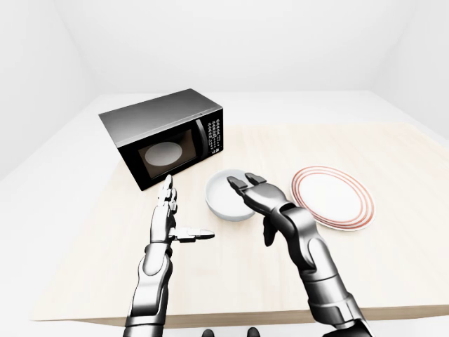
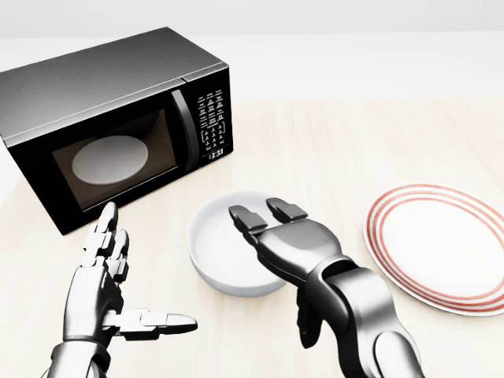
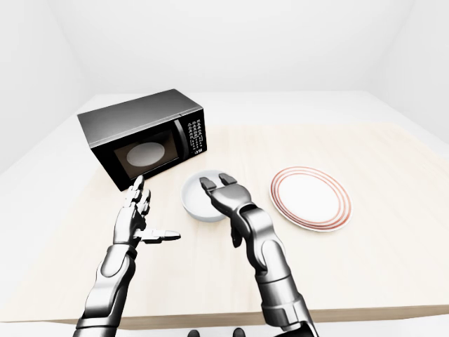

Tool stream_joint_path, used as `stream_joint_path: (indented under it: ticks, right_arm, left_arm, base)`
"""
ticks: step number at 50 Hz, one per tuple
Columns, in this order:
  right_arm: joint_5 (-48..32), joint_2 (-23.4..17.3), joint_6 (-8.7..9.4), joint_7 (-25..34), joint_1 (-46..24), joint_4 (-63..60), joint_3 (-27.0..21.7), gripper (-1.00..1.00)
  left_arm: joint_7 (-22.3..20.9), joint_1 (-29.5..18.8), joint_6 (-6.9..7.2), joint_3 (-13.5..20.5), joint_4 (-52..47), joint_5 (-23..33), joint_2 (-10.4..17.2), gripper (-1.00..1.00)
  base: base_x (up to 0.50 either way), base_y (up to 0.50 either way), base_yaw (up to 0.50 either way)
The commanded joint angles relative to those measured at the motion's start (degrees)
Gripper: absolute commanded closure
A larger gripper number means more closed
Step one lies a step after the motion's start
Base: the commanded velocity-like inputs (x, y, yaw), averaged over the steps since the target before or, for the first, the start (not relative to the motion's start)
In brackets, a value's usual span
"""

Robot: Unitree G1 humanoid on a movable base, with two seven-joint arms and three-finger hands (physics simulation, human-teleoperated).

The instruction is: Pick up the white bowl and put it on the plate.

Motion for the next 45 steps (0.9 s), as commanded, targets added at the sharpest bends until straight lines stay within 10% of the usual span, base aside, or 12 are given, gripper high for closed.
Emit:
stream_joint_path:
  ticks: [1, 45]
  right_arm:
    - [-0.35, 0.15, 0.0, 0.0, -0.69, 0.84, 0.1, -1.0]
    - [-1.74, 0.06, 0.0, -3.51, -4.68, 16.31, 0.57, -1.0]
  left_arm:
    - [0.0, 0.0, 0.0, 0.0, 0.0, 0.01, 0.01, -1.0]
    - [0.0, 0.0, 0.0, 0.0, 0.0, -0.01, 0.0, -1.0]
  base:
    - [0.0, 0.0, 0.0]
    - [0.0, 0.0, 0.0]
